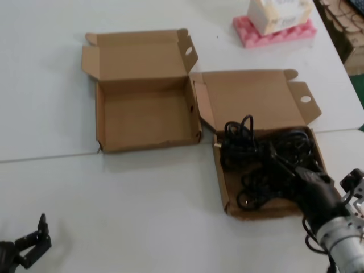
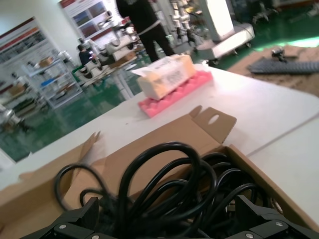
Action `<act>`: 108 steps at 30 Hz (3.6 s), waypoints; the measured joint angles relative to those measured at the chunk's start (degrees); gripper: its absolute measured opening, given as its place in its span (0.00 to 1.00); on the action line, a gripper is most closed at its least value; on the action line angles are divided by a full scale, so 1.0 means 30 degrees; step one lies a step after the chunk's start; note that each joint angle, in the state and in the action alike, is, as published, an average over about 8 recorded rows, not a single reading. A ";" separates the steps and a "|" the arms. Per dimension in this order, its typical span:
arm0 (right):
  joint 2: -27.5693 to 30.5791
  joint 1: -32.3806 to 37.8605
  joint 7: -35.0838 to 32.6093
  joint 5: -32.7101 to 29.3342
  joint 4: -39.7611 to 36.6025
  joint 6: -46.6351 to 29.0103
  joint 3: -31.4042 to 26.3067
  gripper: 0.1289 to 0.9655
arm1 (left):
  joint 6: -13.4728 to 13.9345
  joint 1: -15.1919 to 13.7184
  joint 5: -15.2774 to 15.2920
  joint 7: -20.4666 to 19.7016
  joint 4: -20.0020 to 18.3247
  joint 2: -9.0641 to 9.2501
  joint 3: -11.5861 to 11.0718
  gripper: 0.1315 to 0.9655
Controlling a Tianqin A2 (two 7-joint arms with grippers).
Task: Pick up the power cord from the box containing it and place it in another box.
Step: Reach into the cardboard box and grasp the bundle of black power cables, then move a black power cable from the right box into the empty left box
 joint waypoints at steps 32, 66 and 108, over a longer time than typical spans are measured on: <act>-0.3335 0.3941 0.0000 -0.2610 -0.3859 -0.3283 0.3329 0.81 | 0.0000 0.0000 0.0000 -0.0001 0.0000 0.0000 0.0000 0.31; -0.1086 -0.0436 0.0000 -0.3125 0.0555 0.0221 0.1083 0.12 | 0.0000 0.0000 0.0002 -0.0001 0.0000 0.0000 0.0000 0.04; 0.0257 1.4199 0.0000 1.6434 -1.0594 -0.0191 -1.2842 0.03 | 0.0000 0.0000 0.0002 -0.0002 0.0000 0.0000 0.0001 0.04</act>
